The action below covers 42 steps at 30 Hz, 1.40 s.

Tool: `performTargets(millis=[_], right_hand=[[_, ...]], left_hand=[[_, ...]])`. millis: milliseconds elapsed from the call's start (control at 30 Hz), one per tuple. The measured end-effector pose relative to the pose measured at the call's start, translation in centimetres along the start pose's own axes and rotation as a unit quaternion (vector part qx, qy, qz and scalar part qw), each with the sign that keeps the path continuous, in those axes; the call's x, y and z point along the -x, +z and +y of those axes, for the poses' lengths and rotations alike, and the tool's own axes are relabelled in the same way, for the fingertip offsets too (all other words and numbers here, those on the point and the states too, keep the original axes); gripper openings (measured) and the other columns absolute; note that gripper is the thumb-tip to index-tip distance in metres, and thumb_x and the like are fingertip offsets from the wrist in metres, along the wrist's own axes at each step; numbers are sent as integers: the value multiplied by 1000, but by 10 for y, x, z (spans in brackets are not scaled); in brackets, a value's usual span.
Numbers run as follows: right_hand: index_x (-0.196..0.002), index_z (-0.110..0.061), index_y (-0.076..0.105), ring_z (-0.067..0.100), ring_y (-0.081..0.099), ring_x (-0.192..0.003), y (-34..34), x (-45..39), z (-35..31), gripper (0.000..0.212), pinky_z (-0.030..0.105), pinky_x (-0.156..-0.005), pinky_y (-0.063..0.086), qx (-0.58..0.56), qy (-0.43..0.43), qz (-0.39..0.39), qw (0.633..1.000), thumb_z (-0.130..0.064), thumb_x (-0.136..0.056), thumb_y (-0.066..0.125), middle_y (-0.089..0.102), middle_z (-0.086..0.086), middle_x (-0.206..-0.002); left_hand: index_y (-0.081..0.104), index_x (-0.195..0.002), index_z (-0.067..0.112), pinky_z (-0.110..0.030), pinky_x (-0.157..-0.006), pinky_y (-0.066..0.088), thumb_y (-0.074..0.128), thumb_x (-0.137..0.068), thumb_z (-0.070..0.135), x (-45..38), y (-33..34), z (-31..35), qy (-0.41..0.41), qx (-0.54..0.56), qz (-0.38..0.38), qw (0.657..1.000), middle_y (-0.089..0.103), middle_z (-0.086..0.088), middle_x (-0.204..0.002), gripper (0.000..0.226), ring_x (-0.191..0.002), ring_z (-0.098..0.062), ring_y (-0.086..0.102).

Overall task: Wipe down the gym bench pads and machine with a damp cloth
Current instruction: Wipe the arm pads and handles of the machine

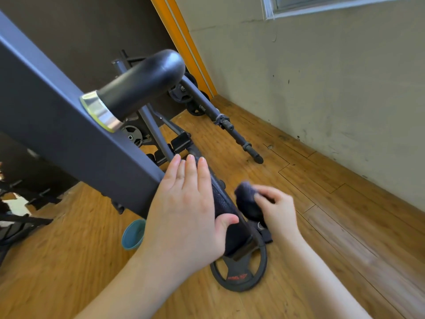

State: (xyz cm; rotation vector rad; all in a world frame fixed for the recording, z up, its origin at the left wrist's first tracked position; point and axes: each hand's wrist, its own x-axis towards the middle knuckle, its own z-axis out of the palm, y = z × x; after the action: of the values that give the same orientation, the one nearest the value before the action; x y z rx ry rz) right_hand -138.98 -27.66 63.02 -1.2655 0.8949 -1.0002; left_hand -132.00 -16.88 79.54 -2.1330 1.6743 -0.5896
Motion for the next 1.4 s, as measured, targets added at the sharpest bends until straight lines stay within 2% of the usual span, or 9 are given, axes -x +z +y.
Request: performTargets(millis=[133,200,367,500,700,867,1067,1200,1400], right_hand=[[-100,-26,65,7,59,-99,2,18,-86,25,20,-86,47,-10,-340,-43,939,-8,-84,57,64,-10,-102],[-102,-22,66,13,58,-100,5,24,-84,25,26,-87,47,26,-395,-40,918,-8,-83,57,63,-7,-103],[-97,-17,70,9,58,-96,-8,36,-25,22,19,-84,47,37,-352,-33,935,-4,-83,59,65,-11,-99],[-84,-28,69,1,61,-94,-14,39,2,40,15,-79,48,27,-166,-27,985,11,-82,60,67,-19,-94],[-98,-20,70,13,60,-104,-4,60,-11,19,22,-86,51,-50,-217,7,975,-15,-84,58,66,-9,-104],[-87,-21,71,1,61,-97,-8,71,34,34,21,-85,50,69,-118,51,989,10,-82,59,67,-9,-99],[-90,-21,71,-1,61,-88,-3,61,17,32,10,-77,46,142,-30,60,988,6,-85,55,67,-14,-91],[-96,-19,69,11,67,-89,-13,70,-13,20,29,-79,55,-14,-18,162,986,-3,-89,58,72,-2,-92],[-102,-7,63,28,65,-90,-29,122,-41,14,38,-79,54,-114,-54,267,955,-7,-92,54,68,14,-97]], left_hand=[[49,-130,-9,-49,-111,28,42,-77,61,1,-2,-2,29,4,17,999,55,-29,-127,89,-122,-39,52],[47,-132,-9,-47,-112,27,45,-77,62,1,-5,-3,28,0,24,999,54,-28,-128,90,-123,-38,52],[1,-147,-6,-39,-117,1,38,-82,72,1,-10,-5,7,-34,34,999,26,-23,-152,108,-142,-30,25],[-12,-147,-3,-40,-117,-8,24,-87,71,-2,-12,-4,22,-53,27,998,8,-21,-157,101,-146,-28,8],[29,-143,-8,-45,-118,15,39,-82,67,2,-6,-3,27,-23,30,999,42,-30,-140,97,-133,-36,41],[44,-134,-9,-47,-112,30,53,-75,67,3,8,-8,48,-8,53,997,54,-33,-125,96,-120,-40,53],[53,-127,-9,-50,-110,28,61,-76,54,-1,22,-14,82,55,156,983,57,-36,-119,81,-116,-45,54],[69,-112,9,-45,-112,21,50,-80,32,-1,40,-1,199,237,291,905,66,-7,-119,43,-117,-25,57],[67,-113,8,-39,-113,28,50,-84,13,6,44,14,350,449,414,710,61,-5,-125,34,-122,-18,50]])
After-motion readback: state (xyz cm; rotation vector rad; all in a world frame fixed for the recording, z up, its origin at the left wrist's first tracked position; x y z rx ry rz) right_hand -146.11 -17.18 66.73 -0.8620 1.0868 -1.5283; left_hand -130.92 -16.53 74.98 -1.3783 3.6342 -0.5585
